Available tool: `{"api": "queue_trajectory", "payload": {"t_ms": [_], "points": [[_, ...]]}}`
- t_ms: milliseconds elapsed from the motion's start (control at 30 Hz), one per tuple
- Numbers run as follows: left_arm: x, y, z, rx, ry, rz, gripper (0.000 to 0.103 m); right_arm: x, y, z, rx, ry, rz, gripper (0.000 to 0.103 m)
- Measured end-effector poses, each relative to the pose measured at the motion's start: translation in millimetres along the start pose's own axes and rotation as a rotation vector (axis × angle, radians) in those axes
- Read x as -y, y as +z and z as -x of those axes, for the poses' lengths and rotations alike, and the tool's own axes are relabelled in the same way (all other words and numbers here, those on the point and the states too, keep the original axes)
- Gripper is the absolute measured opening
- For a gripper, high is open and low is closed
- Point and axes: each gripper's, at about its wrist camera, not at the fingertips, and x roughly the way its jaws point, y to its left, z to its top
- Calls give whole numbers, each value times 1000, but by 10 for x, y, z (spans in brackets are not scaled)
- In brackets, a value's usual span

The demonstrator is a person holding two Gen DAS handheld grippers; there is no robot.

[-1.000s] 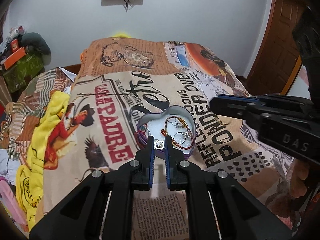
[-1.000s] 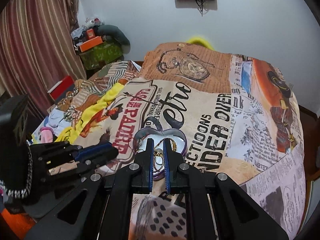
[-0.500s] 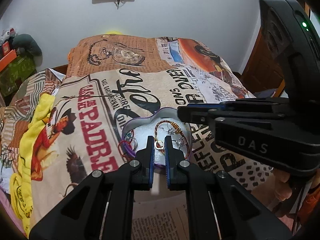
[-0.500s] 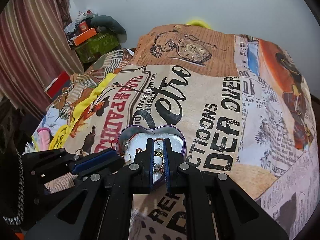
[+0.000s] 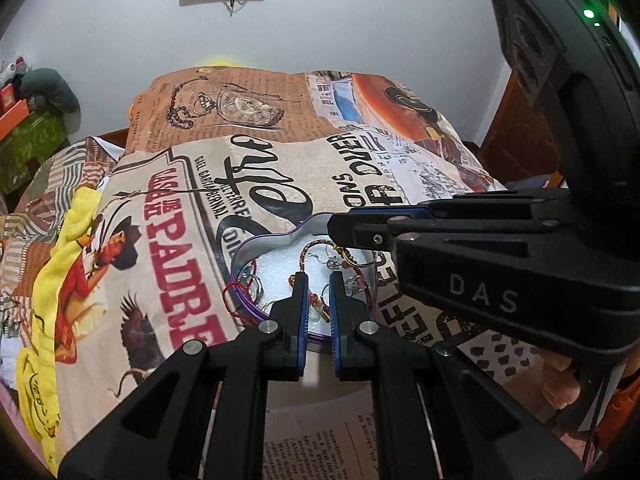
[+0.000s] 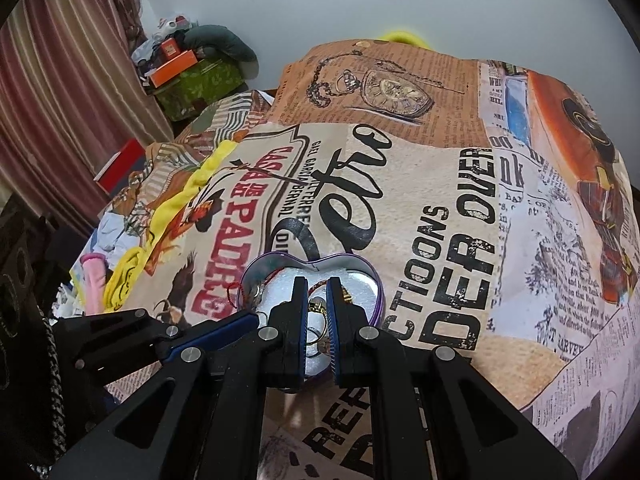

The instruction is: Organize jewelry

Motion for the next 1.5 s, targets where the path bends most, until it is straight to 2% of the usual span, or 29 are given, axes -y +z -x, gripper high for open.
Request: {"api": "queue_trajectory", "payload": {"t_ms": [200, 300, 367, 700, 867, 1033, 1200, 1433, 1500], "points": [[-31, 4, -10, -15, 11, 8, 8, -20, -1, -20, -26, -6, 3, 9], [-66, 12, 11, -17, 15, 17, 8, 7, -8, 8, -29, -1, -14, 18], [-90, 25, 41, -14, 19, 27, 9, 31, -12, 58, -16, -7, -24, 24], [-96, 175, 475, 56, 26, 64, 10, -11, -29, 519, 80, -29, -30, 24], [-2, 278, 911, 138, 23, 64, 11, -151, -58, 974, 185, -58, -2, 24], [173, 351, 1546, 267, 22, 49, 15, -373, -147, 1572, 329, -93, 37, 24], [373, 285, 2196, 415, 26, 39, 31, -594, -328, 2145, 492, -127, 58, 24], [546, -4, 2979, 576, 3, 65, 38, -913, -788, 2851, 719, -188, 64, 24], [630, -102, 3147, 610, 35, 44, 48, -967, -883, 2965, 759, -204, 55, 24]]}}
